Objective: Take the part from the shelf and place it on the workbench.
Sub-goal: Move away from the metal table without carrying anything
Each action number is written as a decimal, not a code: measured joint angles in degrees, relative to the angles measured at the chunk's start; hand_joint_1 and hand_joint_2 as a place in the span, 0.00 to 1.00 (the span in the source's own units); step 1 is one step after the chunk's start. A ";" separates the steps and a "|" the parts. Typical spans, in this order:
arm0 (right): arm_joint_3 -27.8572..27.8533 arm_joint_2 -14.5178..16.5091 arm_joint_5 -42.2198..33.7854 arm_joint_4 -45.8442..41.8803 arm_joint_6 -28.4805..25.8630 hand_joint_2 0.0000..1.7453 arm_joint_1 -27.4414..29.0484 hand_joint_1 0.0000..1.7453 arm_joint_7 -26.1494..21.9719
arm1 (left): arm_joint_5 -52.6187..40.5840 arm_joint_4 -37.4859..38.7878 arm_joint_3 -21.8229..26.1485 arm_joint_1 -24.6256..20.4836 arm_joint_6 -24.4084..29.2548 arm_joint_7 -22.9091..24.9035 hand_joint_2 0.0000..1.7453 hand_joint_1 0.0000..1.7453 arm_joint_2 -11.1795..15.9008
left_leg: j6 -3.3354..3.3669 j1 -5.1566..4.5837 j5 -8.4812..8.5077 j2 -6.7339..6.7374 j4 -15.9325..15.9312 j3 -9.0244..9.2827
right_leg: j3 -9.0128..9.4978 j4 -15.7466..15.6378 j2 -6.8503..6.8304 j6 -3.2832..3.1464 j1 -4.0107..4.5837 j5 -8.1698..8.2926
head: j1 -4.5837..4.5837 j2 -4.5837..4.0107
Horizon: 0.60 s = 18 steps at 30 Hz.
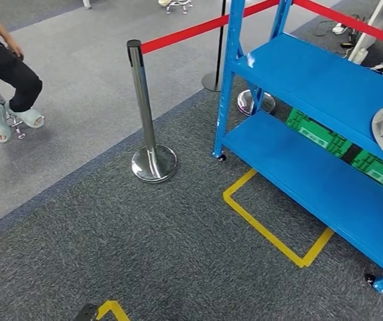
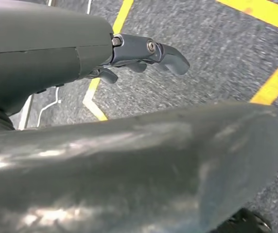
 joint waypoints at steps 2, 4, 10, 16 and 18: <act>0.04 0.08 0.43 0.00 -0.12 0.00 0.04 0.00 0.49 | -0.31 0.00 0.01 -0.28 -0.04 -0.21 0.00 0.00 0.06 | -0.71 0.16 -0.23 0.28 -0.02 0.34 | 0.05 -0.40 1.35 -0.62 -0.06 0.28 | -0.03 0.00; 0.07 0.19 0.66 0.00 -0.25 0.00 -0.03 0.00 0.69 | -0.56 0.00 0.01 -0.39 -0.15 -0.29 0.00 0.00 0.11 | -1.40 0.35 -2.19 -2.14 2.54 -0.49 | 0.46 -0.98 2.65 -1.26 -0.45 0.69 | -0.32 0.00; 0.08 0.42 0.60 -0.03 -0.30 0.00 -0.15 0.00 0.58 | -1.03 0.00 0.01 0.03 -0.63 -0.27 0.00 0.00 0.21 | -2.12 0.74 -4.78 -6.17 13.33 -6.47 | 0.39 -1.08 7.51 -1.37 -1.03 1.09 | -0.73 -0.01; 0.08 0.61 0.32 -0.04 -0.13 0.00 -0.11 0.00 -0.38 | -1.05 0.07 0.01 -0.11 -3.17 -2.04 0.00 0.00 -0.12 | -1.44 1.76 0.60 -10.91 -0.24 -0.63 | -0.94 -0.86 11.98 0.80 -1.42 1.47 | -0.95 0.01; 0.07 0.63 0.02 -0.05 0.12 0.00 0.33 0.00 -0.88 | -1.48 0.06 0.00 -0.23 -3.50 -2.21 0.00 0.00 -0.32 | -0.46 1.70 0.81 -9.50 -0.41 -0.58 | -1.48 -0.52 10.80 1.41 -1.53 1.23 | -0.78 0.01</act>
